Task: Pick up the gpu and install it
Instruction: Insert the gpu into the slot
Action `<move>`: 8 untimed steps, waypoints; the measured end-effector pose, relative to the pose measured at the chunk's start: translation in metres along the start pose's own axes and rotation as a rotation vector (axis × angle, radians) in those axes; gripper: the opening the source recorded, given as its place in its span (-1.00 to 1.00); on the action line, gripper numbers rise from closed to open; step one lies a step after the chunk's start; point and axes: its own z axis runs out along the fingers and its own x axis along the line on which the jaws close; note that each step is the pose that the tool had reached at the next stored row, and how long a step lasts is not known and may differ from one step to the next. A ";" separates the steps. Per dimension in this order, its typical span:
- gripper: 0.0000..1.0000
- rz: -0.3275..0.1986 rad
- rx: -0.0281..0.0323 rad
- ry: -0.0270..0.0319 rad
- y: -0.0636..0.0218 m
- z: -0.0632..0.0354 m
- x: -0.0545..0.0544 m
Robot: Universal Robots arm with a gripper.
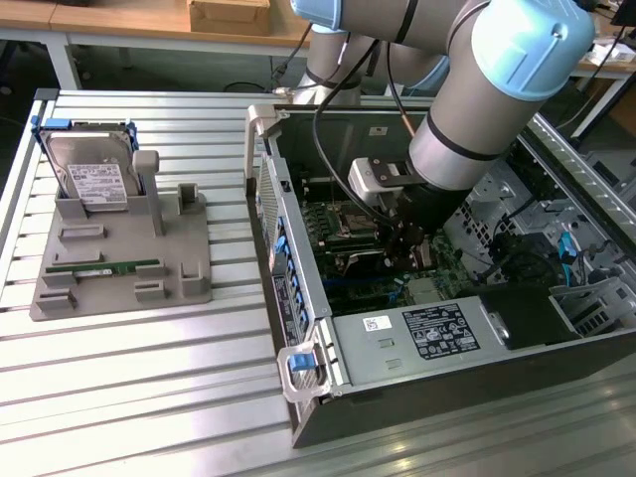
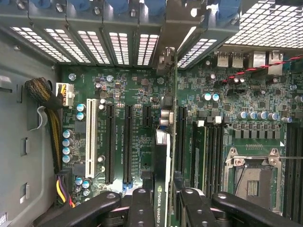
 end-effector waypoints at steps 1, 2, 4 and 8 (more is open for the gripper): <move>-0.47 0.000 0.0000 0.0000 0.0000 0.0000 0.000; -0.47 0.000 0.0000 0.0000 0.0000 0.0000 0.000; -0.47 0.000 0.0001 0.0000 0.0003 0.0000 0.000; -0.47 0.000 0.0042 -0.0003 0.0021 -0.0064 -0.001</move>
